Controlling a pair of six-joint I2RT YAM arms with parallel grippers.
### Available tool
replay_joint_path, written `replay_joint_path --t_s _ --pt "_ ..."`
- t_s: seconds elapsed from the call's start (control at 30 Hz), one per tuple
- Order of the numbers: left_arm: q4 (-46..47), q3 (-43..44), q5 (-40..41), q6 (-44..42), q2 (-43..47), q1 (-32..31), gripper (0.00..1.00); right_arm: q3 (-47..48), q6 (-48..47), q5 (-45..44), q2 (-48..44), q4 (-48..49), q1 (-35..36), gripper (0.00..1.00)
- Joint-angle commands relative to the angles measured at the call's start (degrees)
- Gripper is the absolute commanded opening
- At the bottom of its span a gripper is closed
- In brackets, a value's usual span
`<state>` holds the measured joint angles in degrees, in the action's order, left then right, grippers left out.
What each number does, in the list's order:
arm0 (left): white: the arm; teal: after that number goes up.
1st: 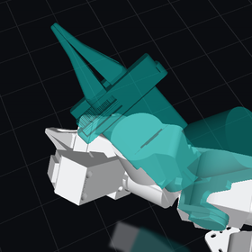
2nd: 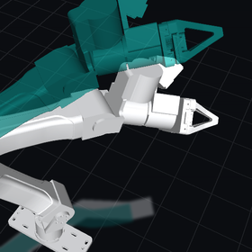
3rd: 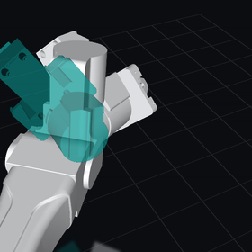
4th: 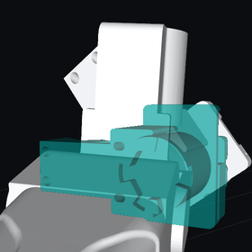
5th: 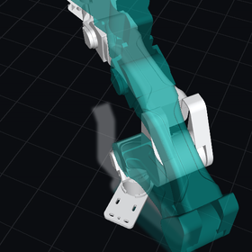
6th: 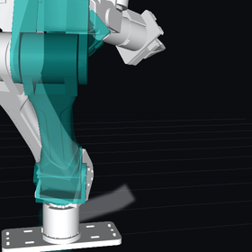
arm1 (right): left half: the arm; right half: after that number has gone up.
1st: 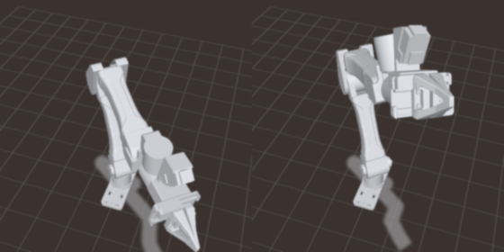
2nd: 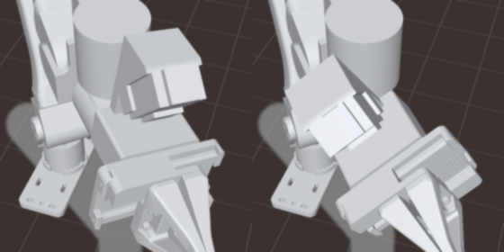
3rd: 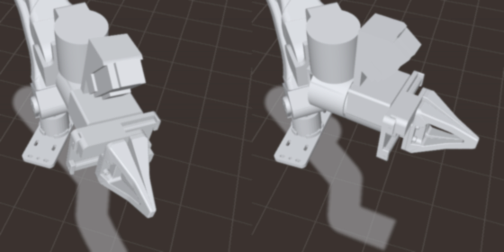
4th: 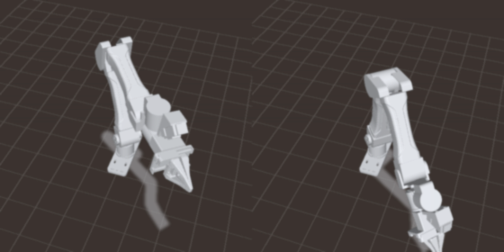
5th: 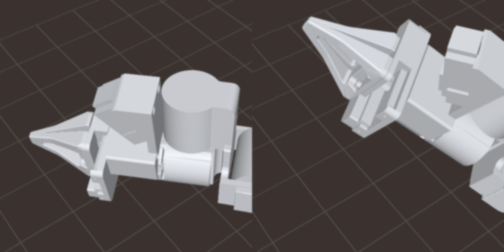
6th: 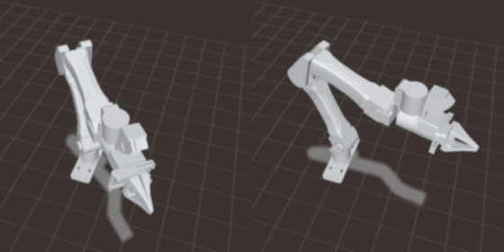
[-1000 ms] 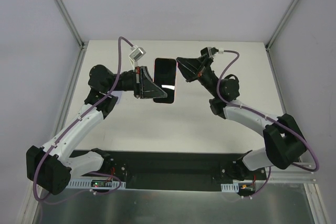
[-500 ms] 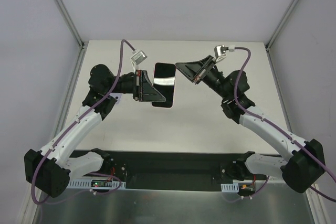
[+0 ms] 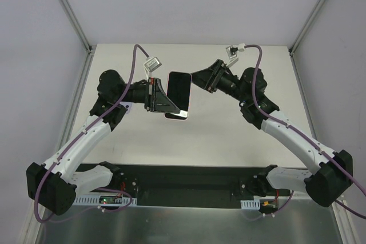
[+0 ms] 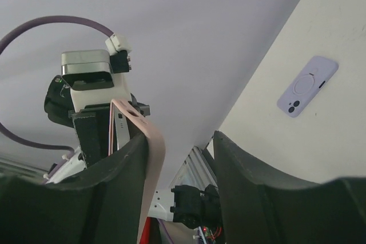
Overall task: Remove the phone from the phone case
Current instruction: Remove the phone case from the phone.
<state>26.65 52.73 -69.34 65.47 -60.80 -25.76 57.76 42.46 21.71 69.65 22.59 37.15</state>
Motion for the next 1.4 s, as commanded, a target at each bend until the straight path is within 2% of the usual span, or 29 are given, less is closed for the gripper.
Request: replay_joint_path --t_s 0.0,0.37,0.63,0.73,0.77,0.83,0.97,1.03,1.07,1.17,1.23,1.3,1.37 --pt "20.0 7.1 -5.5 -5.8 3.7 -2.2 0.0 -3.8 -9.9 11.5 4.4 -18.7 2.4 0.5" --pt "20.0 6.5 -5.6 -7.0 0.2 -1.7 0.0 -7.8 -11.8 26.8 3.7 -14.5 6.1 0.5" --pt "21.4 5.9 -5.9 -7.1 -4.5 -1.0 0.0 -6.4 -12.8 29.3 4.7 -14.6 9.9 0.5" --pt "21.7 6.4 -5.9 -7.3 -6.6 -1.0 0.0 -4.9 -13.2 29.9 6.1 -14.5 11.9 0.4" --pt "21.7 6.5 -6.1 -7.5 -7.2 -1.0 0.0 -4.6 -13.0 30.1 6.5 -14.5 12.3 0.23" --pt "21.7 6.8 -6.2 -7.6 -8.8 -1.0 0.0 -3.9 -12.9 29.8 7.4 -15.6 12.8 0.01" --pt "20.4 7.2 -6.3 -8.2 -9.9 -0.9 0.0 -2.8 -15.4 25.4 7.3 -21.5 12.3 0.01" --pt "15.0 8.3 -5.5 -13.1 -9.5 -0.8 0.0 -2.7 -16.1 23.0 6.8 -26.1 11.1 0.01" --pt "8.0 8.9 -4.9 -15.5 -9.2 -0.7 0.0 -2.4 -16.6 19.6 6.3 -27.8 10.5 0.01" --pt "-1.6 10.7 -2.6 -23.9 -9.0 -0.5 0.0 -2.3 -16.4 12.7 4.4 -33.9 6.8 0.01" --pt "-5.9 10.8 -1.6 -26.3 -9.2 0.0 0.08 -2.1 -16.2 9.1 3.0 -38.0 3.8 0.01" --pt "-6.0 9.9 -0.4 -26.4 -9.1 0.5 0.11 -1.8 -15.7 4.3 2.0 -41.4 1.3 0.01" --pt "-6.1 9.4 0.8 -26.7 -8.7 0.8 0.26 -1.5 -15.4 0.5 1.6 -43.2 0.0 0.01"
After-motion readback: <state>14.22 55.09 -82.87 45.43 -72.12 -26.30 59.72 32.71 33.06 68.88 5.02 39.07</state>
